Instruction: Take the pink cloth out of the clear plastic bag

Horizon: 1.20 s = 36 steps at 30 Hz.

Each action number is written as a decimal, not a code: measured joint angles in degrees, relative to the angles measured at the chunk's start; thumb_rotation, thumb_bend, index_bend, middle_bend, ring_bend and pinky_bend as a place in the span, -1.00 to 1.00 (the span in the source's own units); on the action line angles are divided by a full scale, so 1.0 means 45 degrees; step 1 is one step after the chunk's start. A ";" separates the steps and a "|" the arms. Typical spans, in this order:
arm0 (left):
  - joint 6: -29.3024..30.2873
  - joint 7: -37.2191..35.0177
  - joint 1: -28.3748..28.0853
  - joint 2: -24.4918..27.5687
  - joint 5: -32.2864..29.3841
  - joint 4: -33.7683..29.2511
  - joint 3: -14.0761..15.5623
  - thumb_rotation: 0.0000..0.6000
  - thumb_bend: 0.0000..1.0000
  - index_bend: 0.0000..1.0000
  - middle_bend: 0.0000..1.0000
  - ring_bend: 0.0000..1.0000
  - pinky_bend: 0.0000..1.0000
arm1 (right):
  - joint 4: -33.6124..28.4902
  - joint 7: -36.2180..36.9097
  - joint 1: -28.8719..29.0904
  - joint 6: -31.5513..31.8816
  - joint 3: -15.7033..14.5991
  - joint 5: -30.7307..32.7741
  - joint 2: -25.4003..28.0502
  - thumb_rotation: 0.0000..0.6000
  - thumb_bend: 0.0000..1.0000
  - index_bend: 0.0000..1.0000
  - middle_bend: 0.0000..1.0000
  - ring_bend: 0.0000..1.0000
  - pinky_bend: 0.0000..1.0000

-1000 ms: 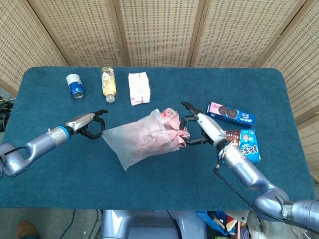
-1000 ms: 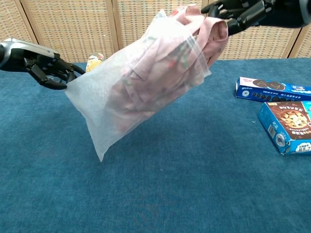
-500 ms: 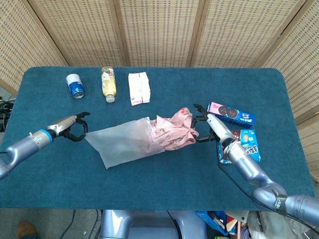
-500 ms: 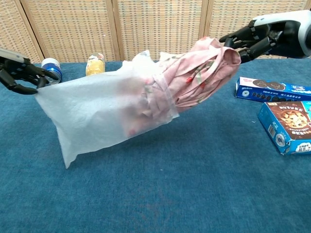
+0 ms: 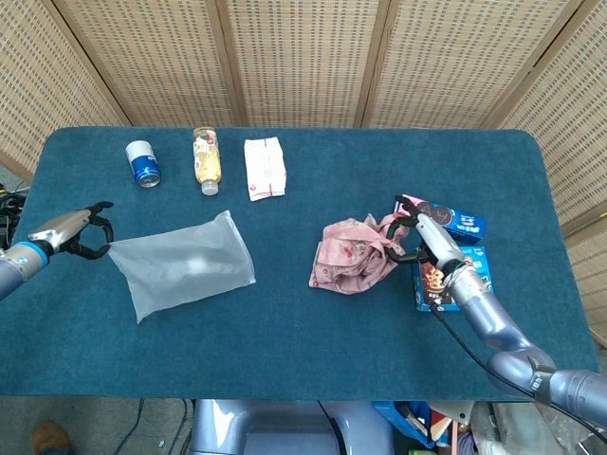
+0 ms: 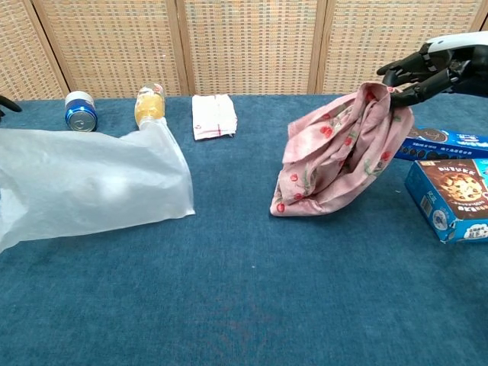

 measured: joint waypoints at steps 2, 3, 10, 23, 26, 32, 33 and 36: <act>-0.0124 0.0188 0.0100 0.0089 -0.0180 0.0065 -0.0092 1.00 0.60 0.64 -1.00 -1.00 -1.00 | 0.0017 -0.0097 -0.0008 -0.0003 -0.0002 0.0017 0.0003 1.00 0.44 0.48 -1.00 -1.00 -1.00; -0.0139 0.0239 0.0132 0.0105 -0.0227 0.0075 -0.0131 1.00 0.60 0.61 -1.00 -1.00 -1.00 | 0.0020 -0.0183 -0.0014 0.0000 -0.0003 0.0028 0.0005 1.00 0.44 0.47 -1.00 -1.00 -1.00; -0.0584 0.0939 0.0265 0.0274 -0.0496 0.0036 -0.0361 1.00 0.58 -0.99 -1.00 -1.00 -1.00 | -0.0121 -0.0955 -0.0115 0.0468 -0.0085 -0.0348 0.0110 1.00 -0.52 -0.80 -1.00 -1.00 -1.00; 0.1044 0.7351 0.1580 0.0916 -0.4324 -0.0560 -0.1713 1.00 -0.85 -1.00 -1.00 -1.00 -1.00 | 0.0096 -0.5944 -0.1393 0.5238 -0.1004 -0.3006 0.0783 1.00 -1.00 -1.00 -1.00 -1.00 -1.00; 0.2793 0.9711 0.2204 0.1162 -0.5503 -0.1610 -0.2116 1.00 -0.85 -1.00 -1.00 -1.00 -1.00 | 0.0230 -0.6311 -0.2089 0.6595 -0.1298 -0.3983 0.0994 1.00 -1.00 -1.00 -1.00 -1.00 -1.00; 0.7614 1.2731 0.3890 0.1408 -0.6540 -0.4060 -0.2728 1.00 -0.85 -1.00 -1.00 -1.00 -1.00 | 0.0729 -0.6178 -0.3498 0.8858 -0.1910 -0.5689 0.1144 1.00 -1.00 -1.00 -1.00 -1.00 -1.00; 0.8385 1.3002 0.4216 0.1419 -0.6560 -0.4459 -0.2783 1.00 -0.85 -1.00 -1.00 -1.00 -1.00 | 0.0836 -0.6066 -0.3663 0.9169 -0.2008 -0.5986 0.1130 1.00 -1.00 -1.00 -1.00 -1.00 -1.00; 1.0754 1.3961 0.5487 0.1400 -0.6488 -0.5901 -0.2880 1.00 -0.85 -1.00 -1.00 -1.00 -1.00 | 0.1231 -0.5645 -0.4294 1.0194 -0.2391 -0.7097 0.1047 1.00 -1.00 -1.00 -1.00 -1.00 -1.00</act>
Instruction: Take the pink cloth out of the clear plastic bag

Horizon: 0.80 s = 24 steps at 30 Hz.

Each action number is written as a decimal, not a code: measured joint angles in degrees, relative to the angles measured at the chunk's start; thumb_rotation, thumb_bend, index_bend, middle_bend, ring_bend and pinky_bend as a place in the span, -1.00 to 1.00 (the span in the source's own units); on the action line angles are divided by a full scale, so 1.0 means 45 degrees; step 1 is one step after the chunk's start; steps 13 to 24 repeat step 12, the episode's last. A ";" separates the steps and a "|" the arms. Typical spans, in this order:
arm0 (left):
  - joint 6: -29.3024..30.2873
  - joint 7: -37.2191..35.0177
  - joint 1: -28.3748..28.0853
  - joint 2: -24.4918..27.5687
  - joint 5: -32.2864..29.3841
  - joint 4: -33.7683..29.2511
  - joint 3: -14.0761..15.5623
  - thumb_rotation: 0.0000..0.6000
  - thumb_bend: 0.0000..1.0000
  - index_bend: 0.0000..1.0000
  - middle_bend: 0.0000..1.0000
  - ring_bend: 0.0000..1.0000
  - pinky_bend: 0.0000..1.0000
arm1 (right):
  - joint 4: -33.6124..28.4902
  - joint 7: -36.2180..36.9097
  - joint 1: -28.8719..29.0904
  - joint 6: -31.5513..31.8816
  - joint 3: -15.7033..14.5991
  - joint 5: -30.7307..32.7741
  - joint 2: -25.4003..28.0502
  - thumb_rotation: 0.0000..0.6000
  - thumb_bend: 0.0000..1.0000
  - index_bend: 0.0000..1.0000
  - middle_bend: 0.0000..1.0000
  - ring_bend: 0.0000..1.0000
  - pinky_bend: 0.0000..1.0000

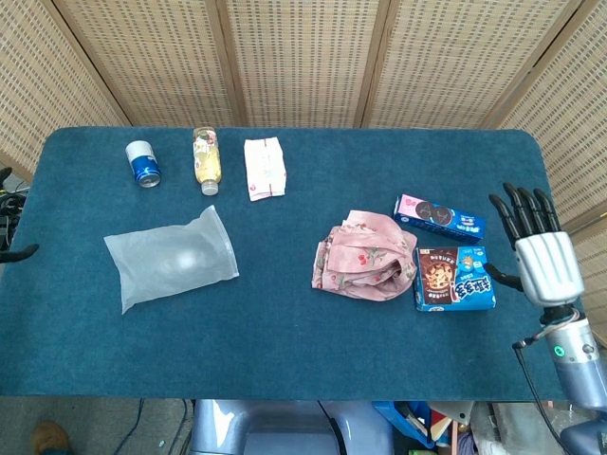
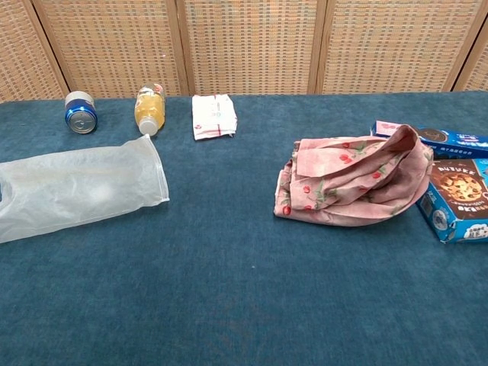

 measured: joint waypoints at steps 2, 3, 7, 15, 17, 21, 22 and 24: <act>0.1390 0.0666 0.0983 -0.0145 0.0231 -0.0861 0.0011 1.00 -0.85 -1.00 -1.00 -1.00 -1.00 | 0.0104 0.0118 -0.0483 0.0552 -0.0265 -0.0533 -0.0040 1.00 -1.00 -1.00 -1.00 -1.00 -1.00; 0.1894 0.0913 0.1412 -0.0254 0.0386 -0.1191 0.0039 1.00 -0.85 -1.00 -1.00 -1.00 -1.00 | 0.0045 0.0115 -0.0813 0.0791 -0.0449 -0.0706 -0.0043 1.00 -1.00 -1.00 -1.00 -1.00 -1.00; 0.3278 0.1778 0.3018 -0.0922 0.1178 -0.2393 0.0308 1.00 -0.85 -1.00 -1.00 -1.00 -1.00 | -0.0622 -0.0161 -0.1648 0.1271 -0.0902 -0.0863 -0.0064 1.00 -1.00 -1.00 -1.00 -1.00 -1.00; 0.3779 0.2473 0.4038 -0.1614 0.2118 -0.2876 0.0616 1.00 -0.85 -1.00 -1.00 -1.00 -1.00 | -0.0932 -0.0356 -0.2747 0.2316 -0.1385 -0.1499 -0.0460 1.00 -1.00 -1.00 -1.00 -1.00 -1.00; 0.3779 0.2473 0.4038 -0.1614 0.2118 -0.2876 0.0616 1.00 -0.85 -1.00 -1.00 -1.00 -1.00 | -0.0932 -0.0356 -0.2747 0.2316 -0.1385 -0.1499 -0.0460 1.00 -1.00 -1.00 -1.00 -1.00 -1.00; 0.3779 0.2473 0.4038 -0.1614 0.2118 -0.2876 0.0616 1.00 -0.85 -1.00 -1.00 -1.00 -1.00 | -0.0932 -0.0356 -0.2747 0.2316 -0.1385 -0.1499 -0.0460 1.00 -1.00 -1.00 -1.00 -1.00 -1.00; 0.3779 0.2473 0.4038 -0.1614 0.2118 -0.2876 0.0616 1.00 -0.85 -1.00 -1.00 -1.00 -1.00 | -0.0932 -0.0356 -0.2747 0.2316 -0.1385 -0.1499 -0.0460 1.00 -1.00 -1.00 -1.00 -1.00 -1.00; 0.3779 0.2473 0.4038 -0.1614 0.2118 -0.2876 0.0616 1.00 -0.85 -1.00 -1.00 -1.00 -1.00 | -0.0932 -0.0356 -0.2747 0.2316 -0.1385 -0.1499 -0.0460 1.00 -1.00 -1.00 -1.00 -1.00 -1.00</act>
